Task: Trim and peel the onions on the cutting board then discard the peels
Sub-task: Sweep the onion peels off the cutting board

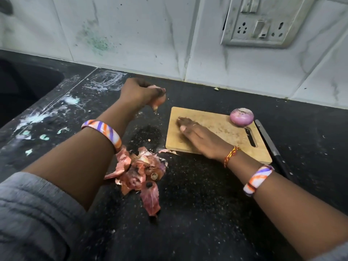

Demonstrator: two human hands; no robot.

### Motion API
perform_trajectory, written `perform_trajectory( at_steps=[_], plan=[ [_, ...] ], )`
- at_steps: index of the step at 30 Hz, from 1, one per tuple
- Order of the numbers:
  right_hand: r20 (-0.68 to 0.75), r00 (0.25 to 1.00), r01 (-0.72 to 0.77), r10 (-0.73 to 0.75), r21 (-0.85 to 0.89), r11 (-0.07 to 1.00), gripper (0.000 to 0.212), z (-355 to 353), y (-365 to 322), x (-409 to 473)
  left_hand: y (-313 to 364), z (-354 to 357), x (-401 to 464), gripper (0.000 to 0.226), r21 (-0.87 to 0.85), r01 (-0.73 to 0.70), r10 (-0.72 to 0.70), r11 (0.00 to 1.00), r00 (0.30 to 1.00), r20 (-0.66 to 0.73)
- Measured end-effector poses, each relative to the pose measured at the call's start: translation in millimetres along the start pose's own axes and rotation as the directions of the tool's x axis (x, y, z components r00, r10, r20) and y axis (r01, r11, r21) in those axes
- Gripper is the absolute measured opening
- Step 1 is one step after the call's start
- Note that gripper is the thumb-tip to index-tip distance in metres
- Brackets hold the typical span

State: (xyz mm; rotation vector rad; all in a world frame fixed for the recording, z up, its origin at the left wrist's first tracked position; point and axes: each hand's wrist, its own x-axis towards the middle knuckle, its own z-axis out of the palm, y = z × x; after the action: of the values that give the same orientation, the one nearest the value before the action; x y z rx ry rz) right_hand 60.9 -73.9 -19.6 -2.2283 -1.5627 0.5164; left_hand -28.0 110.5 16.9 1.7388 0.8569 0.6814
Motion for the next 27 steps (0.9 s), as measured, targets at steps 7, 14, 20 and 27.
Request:
perform_trajectory(
  at_steps=[7, 14, 20, 27],
  plan=[
    [0.11, 0.984, 0.134, -0.138, 0.04, 0.99, 0.052, 35, -45, -25, 3, 5, -16, 0.038, 0.021, 0.001, -0.002, 1.0, 0.998, 0.069],
    [0.112, 0.994, -0.001, 0.011, -0.092, 0.996, 0.061, 33, -66, -8, 19, -6, -30, 0.022, 0.04, -0.085, 0.08, 0.996, 0.99, 0.115],
    [0.035, 0.999, 0.028, -0.031, 0.08, 0.996, 0.063, 47, -75, -24, 34, -11, -39, 0.047, 0.117, -0.185, 0.155, 0.976, 0.961, 0.229],
    [-0.241, 0.967, 0.01, 0.083, 0.363, 0.932, 0.042, 14, -46, -62, 47, 34, -53, 0.048, 0.125, -0.238, 0.187, 0.963, 0.928, 0.324]
  ],
)
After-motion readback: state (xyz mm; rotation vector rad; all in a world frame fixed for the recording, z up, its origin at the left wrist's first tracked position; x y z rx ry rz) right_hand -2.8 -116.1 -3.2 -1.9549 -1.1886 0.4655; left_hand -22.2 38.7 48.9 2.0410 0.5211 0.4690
